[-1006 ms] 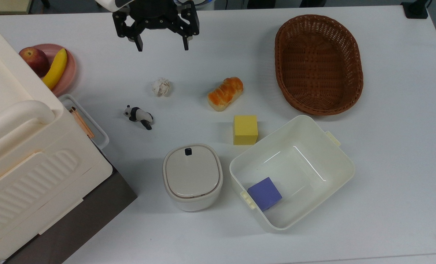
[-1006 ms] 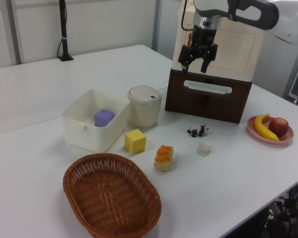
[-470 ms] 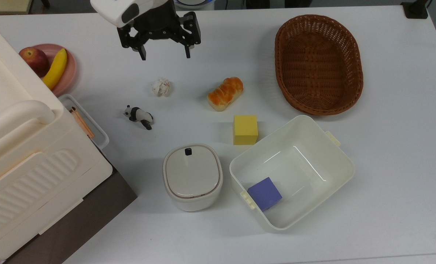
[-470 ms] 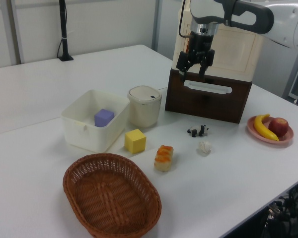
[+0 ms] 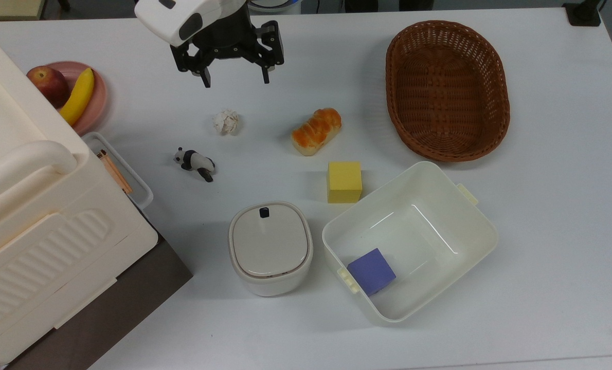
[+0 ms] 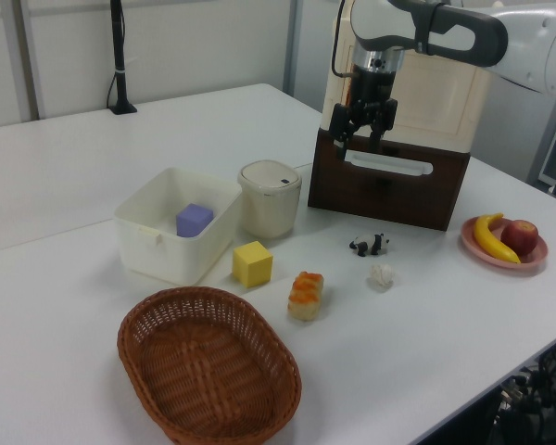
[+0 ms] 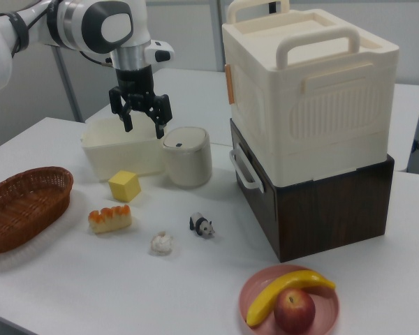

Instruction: Put the bread in the basket

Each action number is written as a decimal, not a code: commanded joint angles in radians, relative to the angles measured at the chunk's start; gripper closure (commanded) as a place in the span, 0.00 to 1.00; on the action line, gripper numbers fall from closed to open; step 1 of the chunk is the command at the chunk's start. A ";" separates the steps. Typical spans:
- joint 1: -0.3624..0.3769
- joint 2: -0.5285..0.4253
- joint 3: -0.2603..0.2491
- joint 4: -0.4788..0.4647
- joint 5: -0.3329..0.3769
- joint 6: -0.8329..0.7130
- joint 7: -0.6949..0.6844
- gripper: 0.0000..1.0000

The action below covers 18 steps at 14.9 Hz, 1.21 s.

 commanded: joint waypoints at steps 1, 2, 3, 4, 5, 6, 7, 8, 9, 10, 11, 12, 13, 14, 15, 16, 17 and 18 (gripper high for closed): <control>0.011 -0.039 -0.006 -0.069 -0.028 -0.003 -0.067 0.06; 0.011 -0.039 -0.006 -0.080 -0.034 -0.003 -0.067 0.05; 0.011 -0.042 -0.006 -0.091 -0.036 -0.003 -0.067 0.05; 0.011 -0.050 -0.006 -0.111 -0.043 -0.003 -0.068 0.05; 0.012 -0.057 -0.006 -0.128 -0.043 -0.005 -0.064 0.04; 0.028 -0.088 -0.004 -0.184 -0.045 0.000 -0.061 0.04; 0.055 -0.109 -0.004 -0.224 -0.048 0.004 -0.061 0.04; 0.087 -0.129 -0.004 -0.276 -0.057 0.007 -0.059 0.04; 0.130 -0.133 -0.004 -0.302 -0.057 0.007 -0.055 0.04; 0.155 -0.131 -0.004 -0.315 -0.057 0.009 -0.035 0.04; 0.164 -0.128 -0.004 -0.322 -0.057 0.010 0.037 0.04; 0.169 -0.125 -0.003 -0.335 -0.057 0.010 0.101 0.04; 0.193 -0.125 -0.003 -0.371 -0.049 0.033 0.173 0.04; 0.198 -0.125 -0.003 -0.393 -0.043 0.073 0.250 0.04; 0.201 -0.125 -0.003 -0.420 -0.042 0.108 0.346 0.04; 0.213 -0.125 -0.003 -0.474 -0.042 0.151 0.449 0.04; 0.235 -0.127 -0.003 -0.506 -0.042 0.191 0.514 0.04; 0.241 -0.130 -0.003 -0.534 -0.042 0.261 0.618 0.01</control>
